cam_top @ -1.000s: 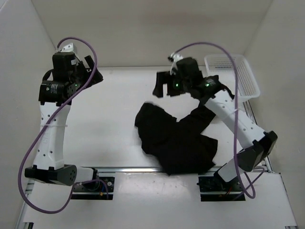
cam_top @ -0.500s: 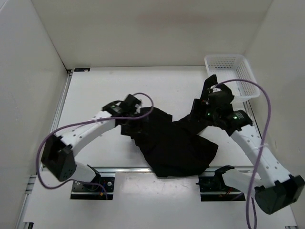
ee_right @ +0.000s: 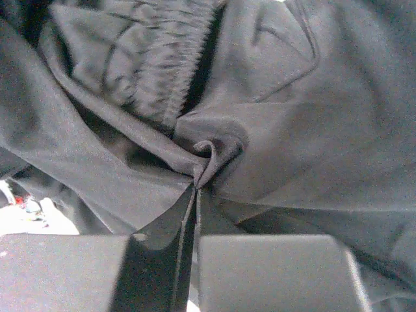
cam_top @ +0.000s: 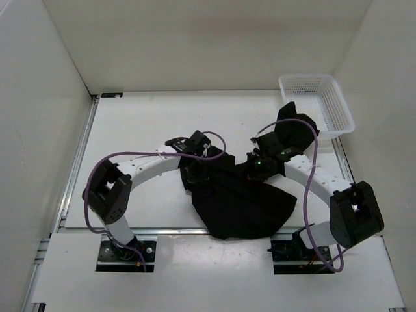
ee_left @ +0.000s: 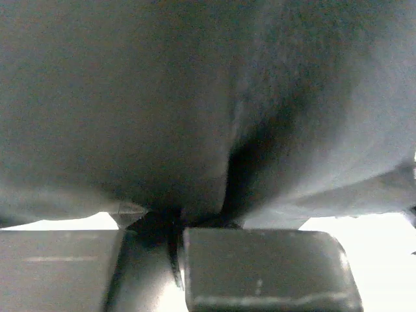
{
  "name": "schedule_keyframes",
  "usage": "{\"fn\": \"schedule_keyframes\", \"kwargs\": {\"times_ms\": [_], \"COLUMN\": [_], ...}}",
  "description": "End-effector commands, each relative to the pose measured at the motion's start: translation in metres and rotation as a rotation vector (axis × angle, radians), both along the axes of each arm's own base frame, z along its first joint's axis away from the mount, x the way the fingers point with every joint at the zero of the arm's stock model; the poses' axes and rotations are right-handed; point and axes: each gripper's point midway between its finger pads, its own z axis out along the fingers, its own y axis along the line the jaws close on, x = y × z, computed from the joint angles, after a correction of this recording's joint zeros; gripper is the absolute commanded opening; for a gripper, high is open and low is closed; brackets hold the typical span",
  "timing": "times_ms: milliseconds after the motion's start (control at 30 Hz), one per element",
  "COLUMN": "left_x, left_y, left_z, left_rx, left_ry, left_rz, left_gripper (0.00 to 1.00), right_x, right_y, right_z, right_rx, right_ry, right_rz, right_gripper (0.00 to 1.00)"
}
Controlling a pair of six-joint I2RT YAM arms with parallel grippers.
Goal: Fold and stack the trousers
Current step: Flatten the trousers out
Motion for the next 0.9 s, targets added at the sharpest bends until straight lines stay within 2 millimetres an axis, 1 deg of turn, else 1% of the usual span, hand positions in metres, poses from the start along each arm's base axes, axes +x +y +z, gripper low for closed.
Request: {"fn": "schedule_keyframes", "kwargs": {"times_ms": [0,33,67,100,133,167,200,233,267,300,333,367,400,433,467,533,567,600,633,667,700,733,767,800,833,867], "left_x": [0.041,0.050,0.059,0.067,0.090,0.092,0.101,0.110,0.121,0.131,0.135,0.134,0.130,0.120,0.115,0.100,0.090,0.087,0.081,0.078,0.081,0.075,0.073,0.076,0.073,0.070], "left_y": [0.025,0.033,0.042,0.050,0.061,0.071,0.077,0.085,0.099,0.105,0.112,0.129,0.137,0.145,0.156,0.164,0.161,0.156,0.151,0.147,0.135,0.130,0.125,0.113,0.104,0.096], "left_z": [0.064,0.080,0.095,0.115,0.149,0.166,0.184,0.206,0.261,0.281,0.307,0.379,0.401,0.434,0.452,0.482,0.496,0.499,0.501,0.499,0.485,0.479,0.470,0.442,0.426,0.410], "left_rx": [-0.119,-0.130,-0.141,-0.158,-0.177,-0.167,-0.165,-0.162,-0.180,-0.174,-0.182,-0.235,-0.255,-0.303,-0.353,-0.398,-0.434,-0.463,-0.485,-0.503,-0.524,-0.526,-0.519,-0.507,-0.505,-0.499], "left_ry": [-0.165,-0.210,-0.245,-0.295,-0.384,-0.398,-0.426,-0.469,-0.570,-0.610,-0.660,-0.830,-0.875,-0.978,-1.021,-1.109,-1.138,-1.136,-1.133,-1.123,-1.070,-1.055,-1.033,-0.956,-0.914,-0.875], "left_rz": [0.086,0.103,0.119,0.130,0.144,0.151,0.156,0.167,0.181,0.191,0.199,0.237,0.248,0.268,0.293,0.303,0.284,0.265,0.234,0.207,0.162,0.135,0.116,0.070,0.032,-0.005], "left_gripper": [0.11,0.11,0.11,0.11,0.11,0.11,0.11,0.11,0.11,0.11,0.11,0.11,0.11,0.11,0.11,0.11,0.11,0.11,0.11,0.11,0.11,0.11,0.13,0.24,0.46,0.75], "right_x": [0.030,0.040,0.046,0.054,0.074,0.081,0.092,0.105,0.128,0.135,0.144,0.152,0.158,0.159,0.156,0.150,0.147,0.140,0.141,0.137,0.129,0.134,0.121,0.121,0.124,0.112], "right_y": [0.019,0.016,0.018,0.017,0.026,0.029,0.034,0.042,0.052,0.061,0.065,0.069,0.073,0.074,0.073,0.076,0.074,0.079,0.076,0.078,0.075,0.067,0.049,0.039,0.017,-0.002], "right_z": [0.041,0.048,0.059,0.071,0.098,0.111,0.128,0.134,0.194,0.204,0.229,0.291,0.310,0.331,0.372,0.395,0.405,0.406,0.406,0.399,0.366,0.353,0.352,0.278,0.255,0.240], "right_rx": [0.086,0.084,0.092,0.097,0.117,0.109,0.114,0.118,0.166,0.166,0.187,0.245,0.270,0.294,0.341,0.393,0.406,0.423,0.421,0.414,0.376,0.346,0.344,0.272,0.264,0.253], "right_ry": [-0.125,-0.153,-0.187,-0.216,-0.274,-0.293,-0.322,-0.319,-0.449,-0.444,-0.490,-0.621,-0.659,-0.695,-0.781,-0.820,-0.846,-0.848,-0.858,-0.853,-0.797,-0.802,-0.814,-0.677,-0.631,-0.616], "right_rz": [0.007,-0.005,0.007,0.004,0.014,0.033,0.044,0.060,0.069,0.080,0.079,0.076,0.067,0.061,0.053,0.066,0.066,0.090,0.066,0.064,0.055,0.000,-0.042,-0.076,-0.156,-0.195], "right_gripper": [0.00,0.00,0.00,0.00,0.00,0.00,0.00,0.00,0.00,0.00,0.00,0.00,0.00,0.00,0.00,0.00,0.00,0.00,0.00,0.00,0.00,0.00,0.00,0.00,0.32,0.65]}}
